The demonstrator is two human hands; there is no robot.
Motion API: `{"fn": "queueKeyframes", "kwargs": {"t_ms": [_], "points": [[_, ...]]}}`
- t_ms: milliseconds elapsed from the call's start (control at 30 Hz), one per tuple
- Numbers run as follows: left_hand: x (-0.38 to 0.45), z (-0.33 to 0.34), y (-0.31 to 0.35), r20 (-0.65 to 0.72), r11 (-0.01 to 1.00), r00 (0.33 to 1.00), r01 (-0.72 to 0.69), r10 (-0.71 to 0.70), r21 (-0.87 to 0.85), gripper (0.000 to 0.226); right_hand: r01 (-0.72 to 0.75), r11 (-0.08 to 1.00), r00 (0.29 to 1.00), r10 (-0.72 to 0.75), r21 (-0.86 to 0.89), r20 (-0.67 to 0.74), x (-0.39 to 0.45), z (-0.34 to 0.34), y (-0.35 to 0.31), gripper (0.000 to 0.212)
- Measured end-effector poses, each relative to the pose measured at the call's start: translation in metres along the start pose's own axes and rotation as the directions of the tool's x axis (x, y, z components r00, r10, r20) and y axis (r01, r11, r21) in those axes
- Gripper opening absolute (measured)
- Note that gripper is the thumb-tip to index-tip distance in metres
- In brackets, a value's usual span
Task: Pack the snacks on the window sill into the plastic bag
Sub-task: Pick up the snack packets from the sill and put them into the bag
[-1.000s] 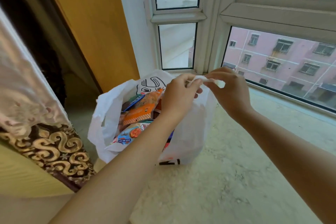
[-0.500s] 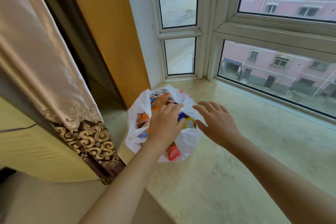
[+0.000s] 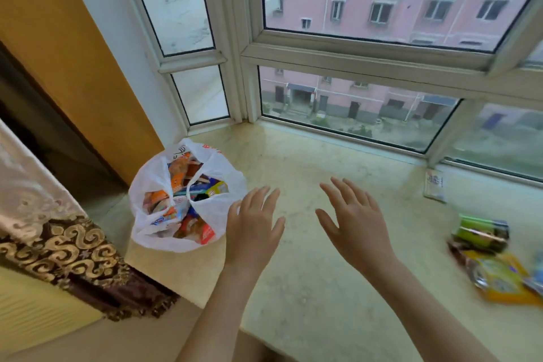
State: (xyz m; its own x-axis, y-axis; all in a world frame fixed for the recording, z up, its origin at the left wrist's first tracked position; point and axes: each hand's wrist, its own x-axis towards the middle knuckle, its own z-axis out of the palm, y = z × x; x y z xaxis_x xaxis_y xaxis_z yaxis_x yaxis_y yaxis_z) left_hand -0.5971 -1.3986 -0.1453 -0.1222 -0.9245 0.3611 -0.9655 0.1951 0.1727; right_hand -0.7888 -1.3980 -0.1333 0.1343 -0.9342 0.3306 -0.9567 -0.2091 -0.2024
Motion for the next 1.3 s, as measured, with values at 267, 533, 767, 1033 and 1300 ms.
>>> {"fn": "queueKeyframes", "kwargs": {"t_ms": [267,533,767,1033,1300], "points": [[0.022,0.000,0.039,-0.056,0.941,0.949,-0.315,0.310,-0.124,0.055,-0.354,0.933,0.933,0.349,-0.065,-0.085,-0.045,-0.040,0.012,0.050],[0.030,-0.005,0.036,-0.076,0.795,0.822,-0.566,0.565,-0.216,0.052,-0.588,0.804,0.801,0.563,-0.089,-0.203,-0.092,-0.055,-0.019,0.057],[0.024,0.002,0.055,-0.053,0.707,0.748,-0.645,0.661,-0.290,0.053,-0.707,0.695,0.706,0.681,-0.132,-0.194,-0.123,-0.064,-0.025,0.063],[0.033,0.015,0.103,-0.036,0.668,0.712,-0.674,0.701,-0.316,0.052,-0.768,0.624,0.641,0.751,-0.148,-0.159,-0.139,-0.082,0.017,0.068],[0.030,0.049,0.192,0.031,0.710,0.742,-0.627,0.670,-0.321,0.052,-0.754,0.640,0.655,0.748,-0.146,-0.106,-0.162,-0.096,0.114,0.063]]}}
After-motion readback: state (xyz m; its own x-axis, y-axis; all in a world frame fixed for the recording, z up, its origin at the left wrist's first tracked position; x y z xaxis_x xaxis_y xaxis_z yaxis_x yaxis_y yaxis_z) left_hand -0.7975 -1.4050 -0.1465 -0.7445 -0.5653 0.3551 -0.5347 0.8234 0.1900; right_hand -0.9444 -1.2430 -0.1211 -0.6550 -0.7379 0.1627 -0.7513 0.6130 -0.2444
